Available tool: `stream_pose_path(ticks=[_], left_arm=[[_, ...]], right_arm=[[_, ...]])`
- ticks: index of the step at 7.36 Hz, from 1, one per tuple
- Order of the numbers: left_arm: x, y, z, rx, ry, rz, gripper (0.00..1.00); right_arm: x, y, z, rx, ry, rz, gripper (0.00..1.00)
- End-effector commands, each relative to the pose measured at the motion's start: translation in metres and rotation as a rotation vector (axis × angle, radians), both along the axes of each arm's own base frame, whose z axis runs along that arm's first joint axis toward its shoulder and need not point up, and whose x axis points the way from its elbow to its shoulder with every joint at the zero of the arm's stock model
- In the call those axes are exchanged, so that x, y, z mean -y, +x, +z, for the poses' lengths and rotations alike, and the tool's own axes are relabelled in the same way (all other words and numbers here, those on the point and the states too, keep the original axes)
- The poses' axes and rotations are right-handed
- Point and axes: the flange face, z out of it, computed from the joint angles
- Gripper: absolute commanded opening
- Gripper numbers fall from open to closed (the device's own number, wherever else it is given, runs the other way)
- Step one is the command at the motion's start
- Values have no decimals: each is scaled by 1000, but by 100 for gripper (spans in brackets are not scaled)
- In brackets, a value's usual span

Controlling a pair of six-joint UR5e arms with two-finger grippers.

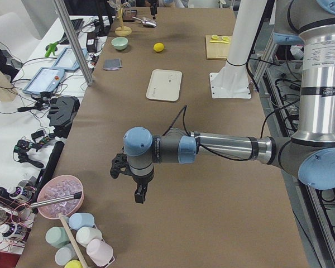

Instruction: Place all lemons on tray

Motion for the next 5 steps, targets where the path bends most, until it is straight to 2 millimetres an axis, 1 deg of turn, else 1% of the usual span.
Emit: stream_pose_path(ticks=[1, 2, 3, 4, 5], left_arm=[[0, 1, -1, 0, 4, 3, 98], [0, 1, 0, 0, 3, 3, 98], [0, 2, 0, 0, 2, 5, 98], [2, 12, -1, -2, -2, 19, 98], [15, 31, -12, -6, -34, -3, 98]], right_arm=[[7, -61, -42, 10, -20, -3, 100], [1, -86, -56, 15, -30, -11, 100], [-4, -109, -57, 22, -10, -41, 100], [-7, -125, -58, 11, 46, -61, 100], [-8, -139, -64, 0, 64, -72, 100]])
